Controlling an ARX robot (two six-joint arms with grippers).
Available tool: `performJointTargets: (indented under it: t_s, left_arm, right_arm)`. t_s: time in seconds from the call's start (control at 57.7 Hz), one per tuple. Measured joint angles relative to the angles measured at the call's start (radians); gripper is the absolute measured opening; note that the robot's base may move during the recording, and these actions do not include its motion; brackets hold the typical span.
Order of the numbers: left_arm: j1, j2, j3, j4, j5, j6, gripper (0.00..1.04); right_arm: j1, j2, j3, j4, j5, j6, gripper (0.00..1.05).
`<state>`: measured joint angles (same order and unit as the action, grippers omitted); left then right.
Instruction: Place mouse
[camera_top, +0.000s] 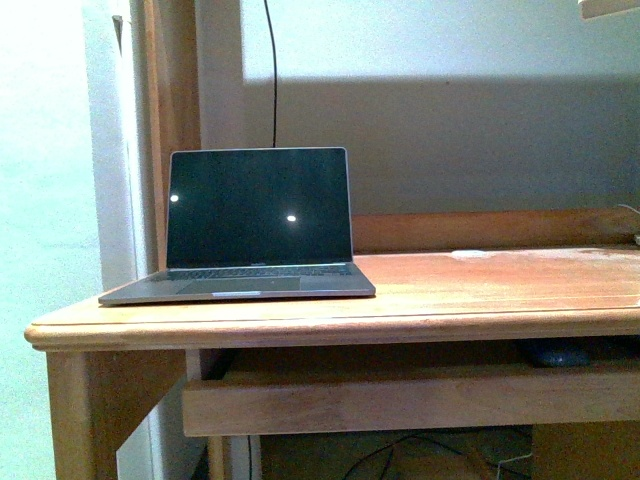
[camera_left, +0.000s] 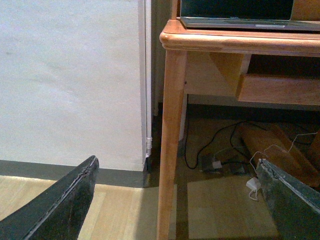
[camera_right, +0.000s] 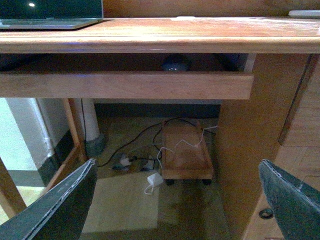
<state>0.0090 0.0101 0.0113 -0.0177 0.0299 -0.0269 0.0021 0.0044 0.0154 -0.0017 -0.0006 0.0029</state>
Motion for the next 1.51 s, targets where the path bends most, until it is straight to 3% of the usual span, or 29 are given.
performJointTargets:
  t_s: [0.017, 0.069, 0.312, 0.502, 0.658, 0.987, 1.247, 1.507]
  left_arm:
    - [0.021, 0.029, 0.021, -0.048, 0.079, -0.031, 0.97]
    - [0.042, 0.166, 0.044, -0.03, 0.178, -0.092, 0.97]
    - [0.024, 0.75, 0.127, 0.488, 0.127, 0.132, 0.97]
    - [0.003, 1.236, 0.273, 0.914, 0.137, 0.508, 0.97]
    - [-0.011, 1.54, 0.395, 1.135, 0.219, 0.821, 0.97]
    - [-0.068, 1.939, 0.722, 1.214, 0.32, 1.253, 0.97]
    - [-0.146, 2.067, 0.877, 1.19, 0.394, 1.293, 0.97]
    - [-0.142, 2.156, 0.964, 1.15, 0.416, 1.333, 0.97]
  right_arm:
    - [0.0, 0.0, 0.0, 0.0, 0.0, 0.0, 0.97]
    - [0.0, 0.0, 0.0, 0.0, 0.0, 0.0, 0.97]
    - [0.0, 0.0, 0.0, 0.0, 0.0, 0.0, 0.97]
    - [0.0, 0.0, 0.0, 0.0, 0.0, 0.0, 0.97]
    - [0.0, 0.0, 0.0, 0.0, 0.0, 0.0, 0.97]
    - [0.0, 0.0, 0.0, 0.0, 0.0, 0.0, 0.97]
    - [0.0, 0.0, 0.0, 0.0, 0.0, 0.0, 0.97]
    - [0.0, 0.0, 0.0, 0.0, 0.0, 0.0, 0.97]
